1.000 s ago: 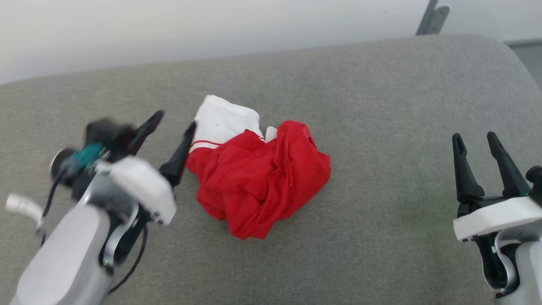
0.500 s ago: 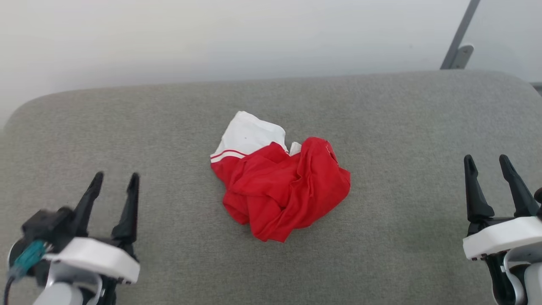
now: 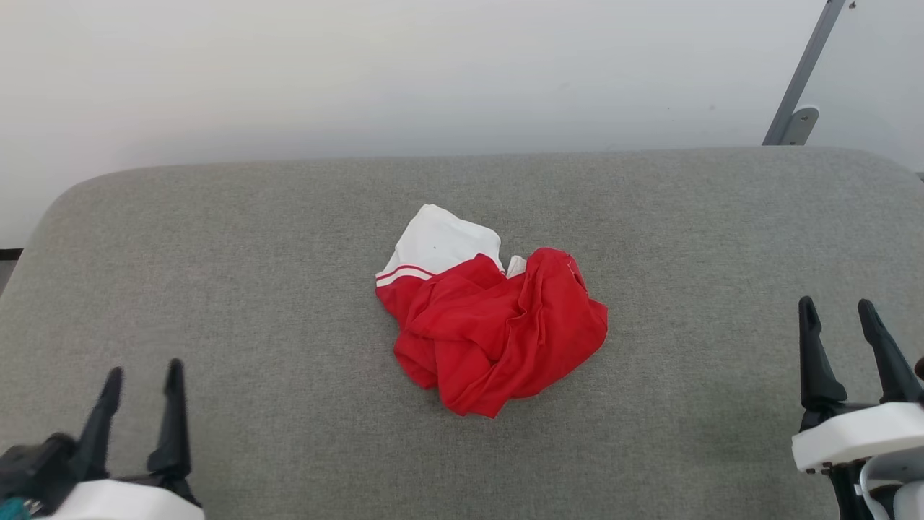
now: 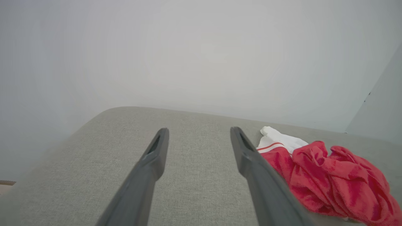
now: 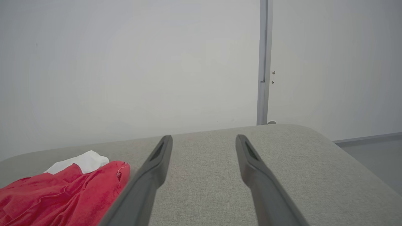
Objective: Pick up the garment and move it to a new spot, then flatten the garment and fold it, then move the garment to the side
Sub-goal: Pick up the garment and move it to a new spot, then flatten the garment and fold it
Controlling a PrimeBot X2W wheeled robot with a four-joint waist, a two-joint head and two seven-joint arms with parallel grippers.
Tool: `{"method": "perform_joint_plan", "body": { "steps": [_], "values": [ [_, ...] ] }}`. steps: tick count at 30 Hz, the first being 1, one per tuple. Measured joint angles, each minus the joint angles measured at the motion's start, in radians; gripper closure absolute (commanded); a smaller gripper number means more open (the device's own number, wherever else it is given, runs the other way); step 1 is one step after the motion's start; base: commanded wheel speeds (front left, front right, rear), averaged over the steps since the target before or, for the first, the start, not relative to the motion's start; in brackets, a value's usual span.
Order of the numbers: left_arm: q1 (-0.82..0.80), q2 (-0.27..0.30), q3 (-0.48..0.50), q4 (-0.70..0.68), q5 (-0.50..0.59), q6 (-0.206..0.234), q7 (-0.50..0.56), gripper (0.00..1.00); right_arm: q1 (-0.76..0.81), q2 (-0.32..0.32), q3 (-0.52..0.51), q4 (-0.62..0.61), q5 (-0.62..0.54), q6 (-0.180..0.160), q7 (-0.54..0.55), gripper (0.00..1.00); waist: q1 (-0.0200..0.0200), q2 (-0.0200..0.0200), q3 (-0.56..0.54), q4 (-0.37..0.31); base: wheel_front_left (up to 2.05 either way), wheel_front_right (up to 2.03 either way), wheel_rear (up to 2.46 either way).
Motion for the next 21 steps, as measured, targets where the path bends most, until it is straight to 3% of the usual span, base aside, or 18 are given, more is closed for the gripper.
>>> {"method": "perform_joint_plan", "body": {
  "steps": [12,21],
  "values": [
    [0.104,-0.137,0.15,-0.027,0.081,-0.082,0.0,0.0,0.032,0.025,-0.028,0.003,0.001,0.0,-0.012,0.0,0.0,0.0,-0.006,0.016,0.0,0.0,0.0],
    [0.104,-0.202,0.207,-0.016,0.133,-0.141,0.0,0.0,0.035,0.03,-0.016,-0.007,0.003,0.0,-0.002,0.0,0.0,0.0,0.004,0.031,0.0,0.0,0.0]
  ]
}}
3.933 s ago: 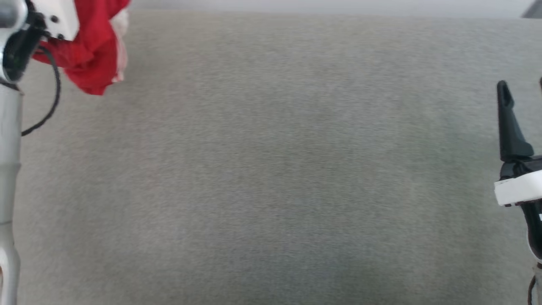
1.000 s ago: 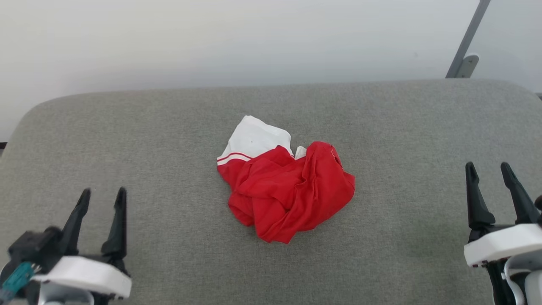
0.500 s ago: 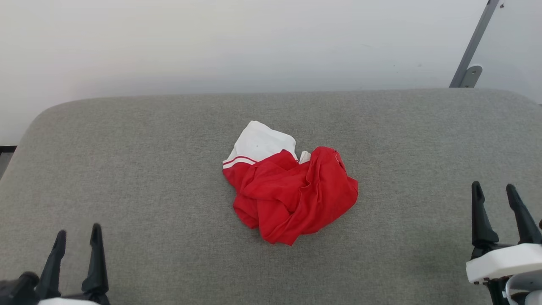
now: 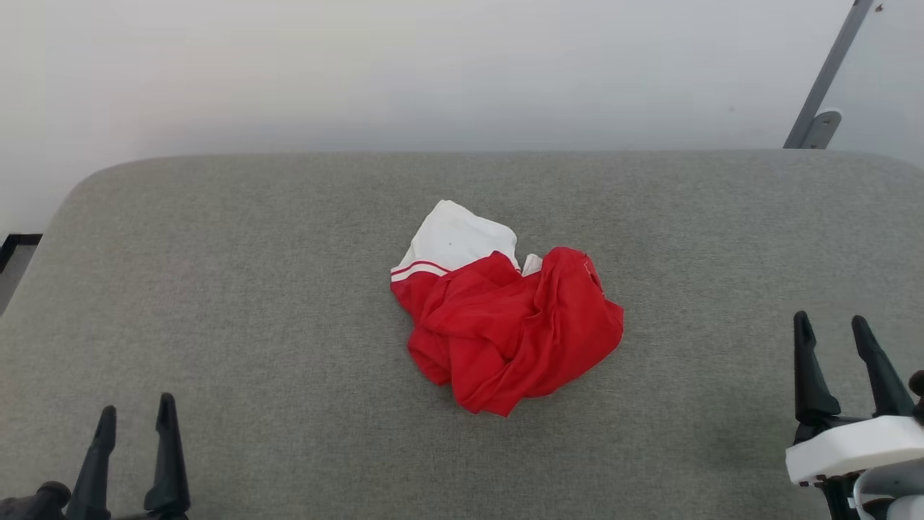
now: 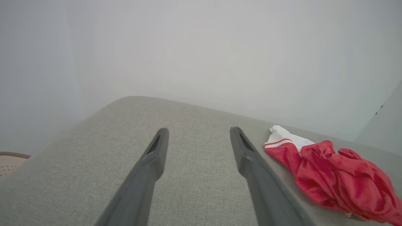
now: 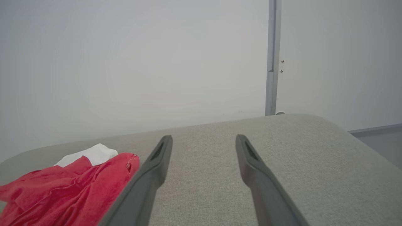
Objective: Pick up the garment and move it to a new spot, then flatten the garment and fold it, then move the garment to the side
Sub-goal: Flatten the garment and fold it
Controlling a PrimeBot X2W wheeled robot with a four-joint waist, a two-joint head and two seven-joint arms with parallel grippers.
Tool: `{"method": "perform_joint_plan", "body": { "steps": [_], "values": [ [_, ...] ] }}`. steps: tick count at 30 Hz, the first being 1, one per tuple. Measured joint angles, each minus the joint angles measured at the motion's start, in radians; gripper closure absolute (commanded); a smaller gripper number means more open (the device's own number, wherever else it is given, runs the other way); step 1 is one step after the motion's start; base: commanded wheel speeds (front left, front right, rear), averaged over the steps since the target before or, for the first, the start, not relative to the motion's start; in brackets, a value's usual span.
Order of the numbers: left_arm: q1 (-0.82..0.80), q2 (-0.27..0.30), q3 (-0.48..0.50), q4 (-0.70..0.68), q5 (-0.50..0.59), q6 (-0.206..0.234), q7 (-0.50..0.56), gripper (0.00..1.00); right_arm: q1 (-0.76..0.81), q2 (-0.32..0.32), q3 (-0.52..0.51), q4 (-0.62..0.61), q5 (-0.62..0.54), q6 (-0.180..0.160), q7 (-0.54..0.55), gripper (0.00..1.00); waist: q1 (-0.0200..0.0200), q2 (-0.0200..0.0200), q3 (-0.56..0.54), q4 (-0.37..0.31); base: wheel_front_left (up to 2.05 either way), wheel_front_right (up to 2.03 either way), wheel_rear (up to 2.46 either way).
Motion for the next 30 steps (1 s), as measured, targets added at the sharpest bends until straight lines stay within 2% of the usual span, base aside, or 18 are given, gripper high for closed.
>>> {"method": "perform_joint_plan", "body": {
  "steps": [4,8,13,25,30],
  "values": [
    [-0.005,-0.02,0.009,0.0,0.019,-0.018,0.0,0.0,-0.01,-0.003,0.023,-0.002,0.01,0.0,0.023,0.0,0.0,0.0,0.011,0.013,0.0,0.0,0.0],
    [-0.026,-0.045,0.006,0.001,0.039,-0.035,0.0,0.0,-0.061,-0.031,0.106,0.002,0.015,0.0,0.088,0.0,0.0,0.0,0.03,0.041,0.0,0.0,0.0],
    [-0.061,-0.07,-0.026,0.009,0.059,-0.053,-0.001,0.0,-0.139,-0.061,0.189,0.044,0.038,0.0,0.216,0.0,0.0,0.0,0.056,0.086,0.0,0.0,0.0],
    [-0.145,-0.109,-0.118,0.046,0.082,-0.078,-0.001,0.0,-0.317,-0.161,0.352,0.25,0.049,0.0,0.529,0.0,0.0,0.0,0.124,0.229,0.0,0.0,0.0],
    [-0.156,-0.123,-0.126,0.052,0.084,-0.081,-0.001,0.0,-0.381,-0.183,0.413,0.337,0.042,0.0,0.608,0.0,0.0,0.0,0.158,0.272,0.0,0.0,0.0]
  ]
}}
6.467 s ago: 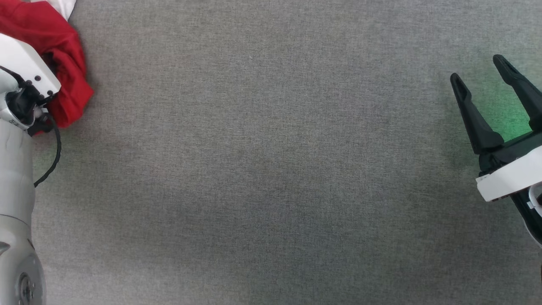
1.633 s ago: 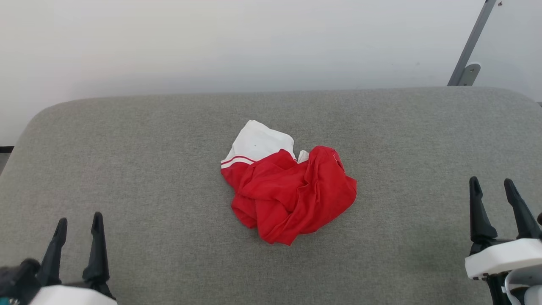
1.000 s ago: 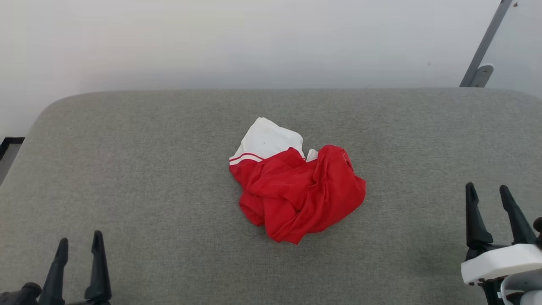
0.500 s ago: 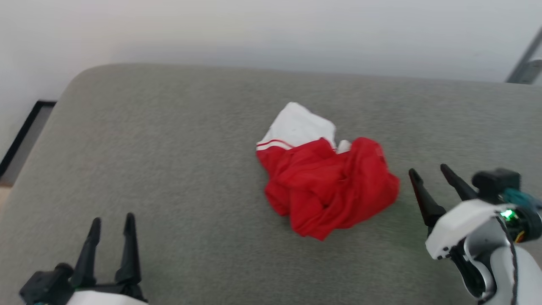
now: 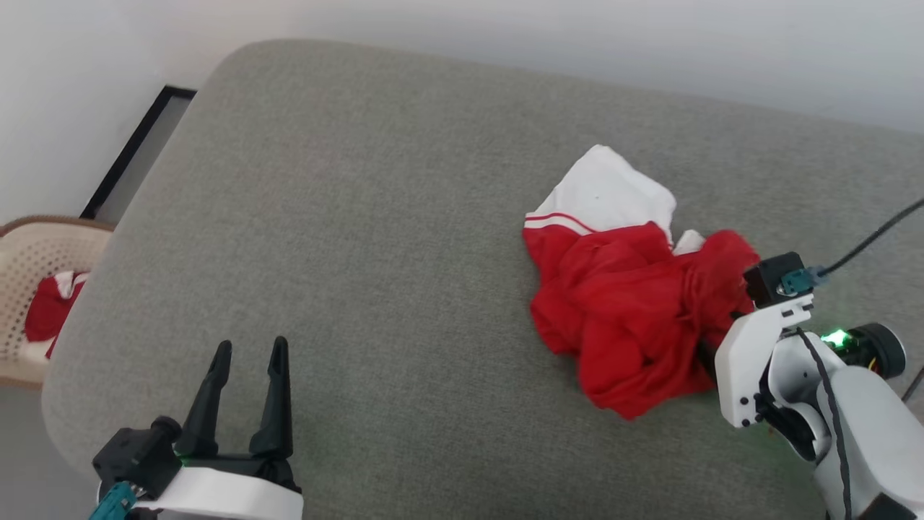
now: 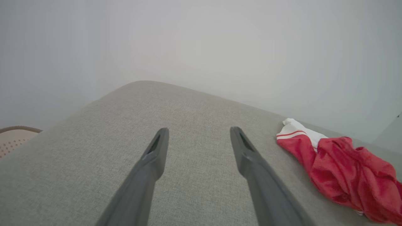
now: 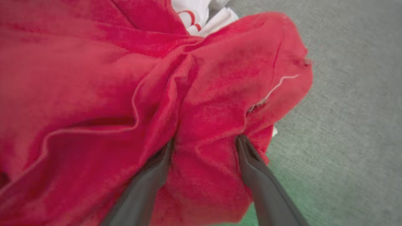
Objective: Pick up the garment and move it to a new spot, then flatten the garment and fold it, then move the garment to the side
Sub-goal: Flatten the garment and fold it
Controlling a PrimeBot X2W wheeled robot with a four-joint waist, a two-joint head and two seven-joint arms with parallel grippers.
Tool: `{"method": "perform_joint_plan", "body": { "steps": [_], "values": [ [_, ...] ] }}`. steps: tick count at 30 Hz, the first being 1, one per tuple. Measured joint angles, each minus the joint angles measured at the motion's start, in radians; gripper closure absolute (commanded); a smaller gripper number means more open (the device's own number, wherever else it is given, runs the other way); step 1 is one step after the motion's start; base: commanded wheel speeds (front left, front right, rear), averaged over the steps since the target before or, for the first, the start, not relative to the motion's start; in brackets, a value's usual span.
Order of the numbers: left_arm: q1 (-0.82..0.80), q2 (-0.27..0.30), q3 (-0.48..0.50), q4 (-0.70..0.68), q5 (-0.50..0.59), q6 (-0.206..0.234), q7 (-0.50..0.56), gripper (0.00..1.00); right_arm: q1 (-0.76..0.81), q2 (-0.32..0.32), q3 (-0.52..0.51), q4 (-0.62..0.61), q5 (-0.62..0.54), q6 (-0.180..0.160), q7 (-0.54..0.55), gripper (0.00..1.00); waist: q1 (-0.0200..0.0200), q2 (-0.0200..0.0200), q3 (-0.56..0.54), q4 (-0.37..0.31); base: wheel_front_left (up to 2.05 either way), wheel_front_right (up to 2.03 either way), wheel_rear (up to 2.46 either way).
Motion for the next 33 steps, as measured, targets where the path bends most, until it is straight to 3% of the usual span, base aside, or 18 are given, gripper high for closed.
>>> {"method": "perform_joint_plan", "body": {
  "steps": [1,2,11,16,22,29,30,31,32,33],
  "values": [
    [-0.005,-0.005,0.0,0.001,0.0,-0.003,0.0,0.0,-0.012,-0.004,0.011,0.011,0.001,0.0,0.001,0.84,0.0,0.0,0.006,0.006,0.0,0.0,0.0],
    [-0.009,-0.008,0.001,0.002,0.0,-0.004,0.0,0.0,-0.025,-0.005,0.017,0.022,0.007,0.0,0.012,1.0,0.0,0.0,0.012,0.011,0.0,0.0,0.0],
    [-0.01,-0.02,0.034,0.008,0.004,-0.007,0.0,0.0,-0.053,-0.045,0.066,-0.041,0.086,0.0,0.026,1.0,0.0,0.0,0.024,-0.007,0.0,0.0,0.0],
    [-0.01,-0.018,0.052,0.011,0.01,-0.011,0.0,0.0,0.007,-0.104,0.027,-0.202,0.134,0.0,0.057,1.0,0.0,0.0,0.015,-0.043,0.0,0.0,0.0],
    [-0.008,-0.014,0.059,0.011,0.019,-0.015,0.0,0.0,0.196,-0.148,-0.077,-0.398,0.172,0.0,0.162,1.0,0.0,0.0,0.008,-0.083,0.0,0.0,0.0],
    [-0.012,-0.012,0.057,0.012,0.02,-0.015,0.0,0.0,0.367,-0.087,-0.15,-0.456,0.194,0.0,0.212,1.0,0.0,0.0,0.02,-0.102,0.0,0.0,0.0],
    [-0.013,-0.01,0.055,0.014,0.021,-0.015,0.0,0.0,0.368,-0.083,-0.146,-0.449,0.189,0.0,0.208,0.74,0.0,0.0,0.022,-0.105,0.0,0.0,0.0],
    [-0.016,-0.008,0.054,0.016,0.026,-0.016,0.0,0.0,0.366,-0.08,-0.141,-0.439,0.177,0.0,0.199,0.55,0.0,0.0,0.024,-0.108,0.0,0.0,0.0],
    [-0.021,-0.005,0.052,0.018,0.029,-0.016,0.0,0.0,0.362,-0.069,-0.143,-0.424,0.177,0.0,0.191,0.0,0.0,0.0,0.025,-0.112,0.0,0.0,0.0],
    [-0.029,0.0,0.048,0.022,0.03,-0.016,0.0,0.0,0.355,-0.06,-0.14,-0.411,0.174,0.0,0.184,0.0,0.0,0.0,0.026,-0.115,0.0,0.0,0.0]
  ]
}}
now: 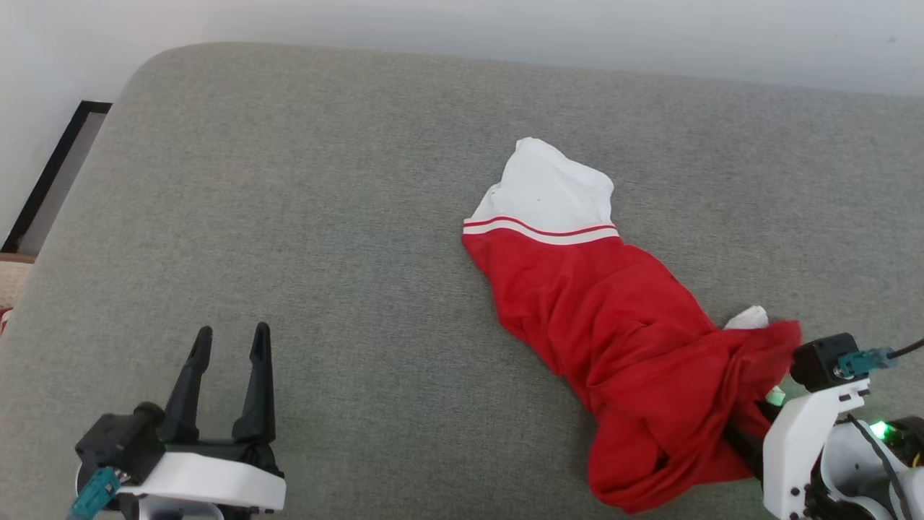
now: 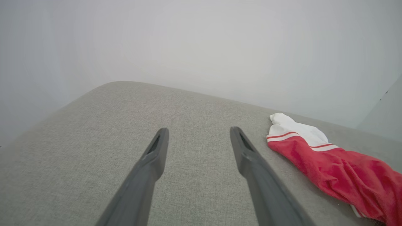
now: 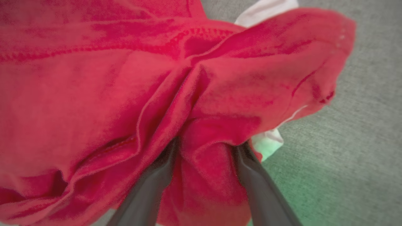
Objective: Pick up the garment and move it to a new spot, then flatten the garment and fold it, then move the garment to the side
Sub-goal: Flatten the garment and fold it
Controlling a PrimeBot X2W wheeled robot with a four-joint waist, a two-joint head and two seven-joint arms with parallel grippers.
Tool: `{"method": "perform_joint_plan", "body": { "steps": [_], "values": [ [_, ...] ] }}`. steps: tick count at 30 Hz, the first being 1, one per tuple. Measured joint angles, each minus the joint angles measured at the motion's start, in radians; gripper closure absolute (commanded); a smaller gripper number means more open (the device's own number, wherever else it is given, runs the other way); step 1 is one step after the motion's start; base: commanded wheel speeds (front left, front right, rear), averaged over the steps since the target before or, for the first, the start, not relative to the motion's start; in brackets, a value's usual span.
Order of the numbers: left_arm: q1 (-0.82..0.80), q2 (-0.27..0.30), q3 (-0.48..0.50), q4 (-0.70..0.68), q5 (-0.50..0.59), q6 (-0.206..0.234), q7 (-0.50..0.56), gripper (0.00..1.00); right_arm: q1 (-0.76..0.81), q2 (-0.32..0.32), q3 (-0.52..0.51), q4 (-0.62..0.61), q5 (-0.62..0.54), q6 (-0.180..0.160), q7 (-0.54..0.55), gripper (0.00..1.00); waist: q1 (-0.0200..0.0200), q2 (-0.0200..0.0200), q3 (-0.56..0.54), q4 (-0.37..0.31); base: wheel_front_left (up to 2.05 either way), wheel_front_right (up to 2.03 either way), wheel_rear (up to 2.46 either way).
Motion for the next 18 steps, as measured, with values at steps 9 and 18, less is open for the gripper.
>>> {"method": "perform_joint_plan", "body": {
  "steps": [9,18],
  "values": [
    [-0.078,0.067,-0.05,0.007,-0.026,-0.001,0.059,0.0,-0.039,0.023,-0.024,-0.013,-0.005,0.0,-0.039,0.0,0.0,0.0,-0.004,-0.043,0.0,0.0,0.0],
    [-0.235,0.198,-0.153,-0.021,-0.096,-0.003,0.23,0.0,-0.042,0.093,-0.124,-0.126,-0.049,0.0,-0.147,0.0,0.0,0.0,-0.013,-0.126,0.0,0.0,0.0]
  ]
}}
